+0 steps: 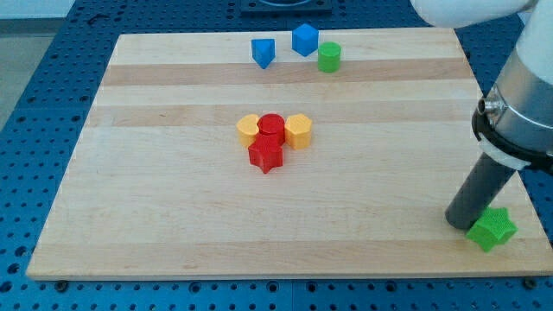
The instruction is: Move your arm towards the blue cube
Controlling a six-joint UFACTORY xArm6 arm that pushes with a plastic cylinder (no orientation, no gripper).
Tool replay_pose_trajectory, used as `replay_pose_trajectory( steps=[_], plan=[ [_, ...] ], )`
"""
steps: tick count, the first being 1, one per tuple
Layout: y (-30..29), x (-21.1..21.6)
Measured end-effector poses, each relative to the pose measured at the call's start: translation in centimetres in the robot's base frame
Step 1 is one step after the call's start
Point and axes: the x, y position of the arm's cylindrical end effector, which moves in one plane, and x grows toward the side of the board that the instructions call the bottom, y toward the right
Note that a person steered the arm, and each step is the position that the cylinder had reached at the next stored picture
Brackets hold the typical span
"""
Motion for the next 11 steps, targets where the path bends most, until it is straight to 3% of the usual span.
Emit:
replay_pose_trajectory(
  steps=[3, 5, 7, 8, 11],
  plan=[
    [-4.7, -14.4],
    [-4.8, -20.0],
    [-5.3, -28.9],
    [-6.0, -35.7],
    [-9.9, -37.1]
  ],
)
